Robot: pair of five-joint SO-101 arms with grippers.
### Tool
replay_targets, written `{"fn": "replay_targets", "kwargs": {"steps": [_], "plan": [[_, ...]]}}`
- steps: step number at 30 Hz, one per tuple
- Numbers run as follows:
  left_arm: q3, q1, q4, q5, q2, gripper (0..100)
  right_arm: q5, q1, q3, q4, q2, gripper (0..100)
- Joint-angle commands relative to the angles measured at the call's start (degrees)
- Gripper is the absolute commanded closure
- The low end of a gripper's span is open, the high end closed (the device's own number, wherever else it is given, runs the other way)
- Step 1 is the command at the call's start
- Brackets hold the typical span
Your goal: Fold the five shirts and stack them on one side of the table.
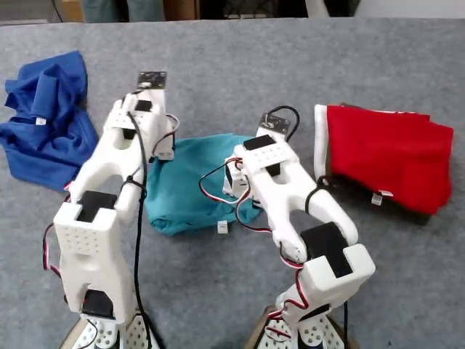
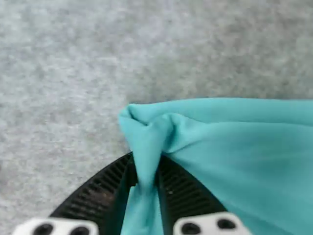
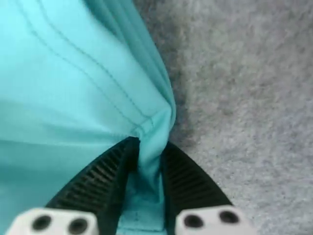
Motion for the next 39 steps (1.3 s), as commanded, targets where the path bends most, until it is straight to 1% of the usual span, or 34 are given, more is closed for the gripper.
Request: {"fn": "replay_targets", "kwargs": {"steps": [1, 4, 5, 9, 12, 16, 22, 24, 29, 33, 39], "plan": [[-1.19, 2.07, 0.44, -0.35, 0.09, 97, 0.62, 0.79, -0.84, 1.23, -0.31, 95.6], [-2.15, 1.8, 0.62, -0.35, -0.35, 97, 1.41, 0.7, -3.74, 4.04, -0.31, 95.6], [-3.21, 1.63, 1.76, -0.35, -0.35, 97, 1.76, 0.7, -5.05, 5.01, -0.31, 95.6], [-13.05, 0.4, 9.41, -0.26, -0.35, 97, 4.04, 0.79, -10.59, 10.02, -0.31, 98.3], [-20.0, 0.57, 13.1, -0.35, -0.18, 97, 4.4, 0.79, -14.81, 13.8, -0.13, 98.3], [-25.45, 0.75, 16.0, 1.49, 0.09, 97, 4.66, 0.79, -18.77, 18.55, -0.31, 98.4], [-30.9, 0.84, 18.9, 1.58, 0.09, 97, 6.33, 0.88, -23.6, 24.44, -0.31, 98.5], [-32.22, 1.19, 19.78, 1.41, 0.26, 97, 6.51, 0.79, -24.4, 24.88, 0.04, 98.5], [-29.41, 0.66, 19.6, 1.32, 0.26, 97, 6.51, 0.53, -22.46, 21.45, 2.59, 98.5], [-23.6, -1.1, 15.12, 1.14, 0.35, 97, 6.51, 0.44, -20.09, 19.69, 5.85, 98.5], [-16.22, -4.26, 9.14, -4.22, 0.35, 97, 6.59, 0.35, -20.0, 18.64, 8.92, 98.4]]}}
